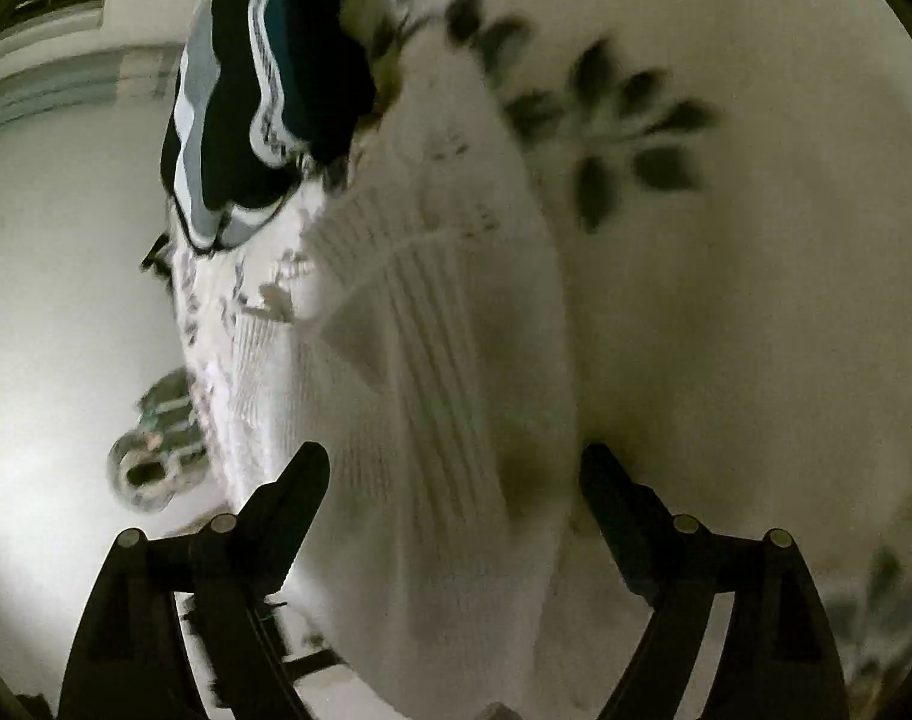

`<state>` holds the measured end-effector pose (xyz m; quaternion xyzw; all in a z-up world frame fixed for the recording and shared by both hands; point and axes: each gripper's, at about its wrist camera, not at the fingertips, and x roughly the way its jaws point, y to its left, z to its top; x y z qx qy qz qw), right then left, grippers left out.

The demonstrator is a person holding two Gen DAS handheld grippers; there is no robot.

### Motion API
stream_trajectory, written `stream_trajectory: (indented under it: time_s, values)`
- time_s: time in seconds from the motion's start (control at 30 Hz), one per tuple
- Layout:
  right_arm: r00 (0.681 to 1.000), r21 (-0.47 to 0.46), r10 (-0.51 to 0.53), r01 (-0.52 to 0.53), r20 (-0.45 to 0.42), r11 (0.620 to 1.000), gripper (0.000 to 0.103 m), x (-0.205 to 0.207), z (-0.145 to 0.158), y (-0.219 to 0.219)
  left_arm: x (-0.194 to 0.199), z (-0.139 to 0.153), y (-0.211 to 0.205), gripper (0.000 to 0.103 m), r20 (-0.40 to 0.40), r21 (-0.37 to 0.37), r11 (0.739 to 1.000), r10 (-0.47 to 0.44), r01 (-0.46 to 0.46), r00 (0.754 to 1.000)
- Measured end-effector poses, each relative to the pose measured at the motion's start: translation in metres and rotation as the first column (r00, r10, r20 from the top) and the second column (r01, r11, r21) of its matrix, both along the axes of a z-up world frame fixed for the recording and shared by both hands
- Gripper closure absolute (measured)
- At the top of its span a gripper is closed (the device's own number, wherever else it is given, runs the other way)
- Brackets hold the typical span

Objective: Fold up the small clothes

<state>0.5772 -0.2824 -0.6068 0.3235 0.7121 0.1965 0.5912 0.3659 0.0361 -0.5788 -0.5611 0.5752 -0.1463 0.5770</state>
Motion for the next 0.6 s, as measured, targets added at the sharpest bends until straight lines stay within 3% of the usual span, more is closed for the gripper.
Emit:
stream_trajectory:
  time_s: [0.13,0.2,0.27,0.3,0.4,0.6]
  values:
    - [0.999,0.055,0.035,-0.035,-0.014,0.998,0.003,0.013,-0.021,0.017,0.026,-0.019,-0.012,0.022,0.067,0.079,0.989,0.117,-0.122,0.991]
    - [1.000,0.063,0.017,-0.018,0.011,0.998,0.003,0.013,-0.020,0.022,0.031,-0.029,-0.009,0.022,0.063,0.105,0.970,0.212,-0.218,0.975]
    - [0.999,0.067,-0.004,0.002,0.039,0.998,0.003,0.010,-0.018,0.025,0.034,-0.028,-0.007,0.036,0.071,0.118,0.958,0.256,-0.263,0.964]
    - [0.999,0.051,-0.013,0.011,0.049,0.999,0.007,0.007,-0.018,0.026,0.037,-0.022,-0.006,0.048,0.091,0.145,0.954,0.252,-0.263,0.963]
    - [0.997,-0.010,-0.063,0.063,0.042,0.998,0.073,-0.007,-0.017,0.029,0.044,-0.002,0.004,0.061,0.139,0.185,0.953,0.215,-0.238,0.967]
    - [0.967,-0.034,-0.235,0.239,0.096,0.970,0.083,-0.059,0.019,0.039,0.073,0.036,0.032,0.062,0.206,0.211,0.968,0.090,-0.134,0.974]
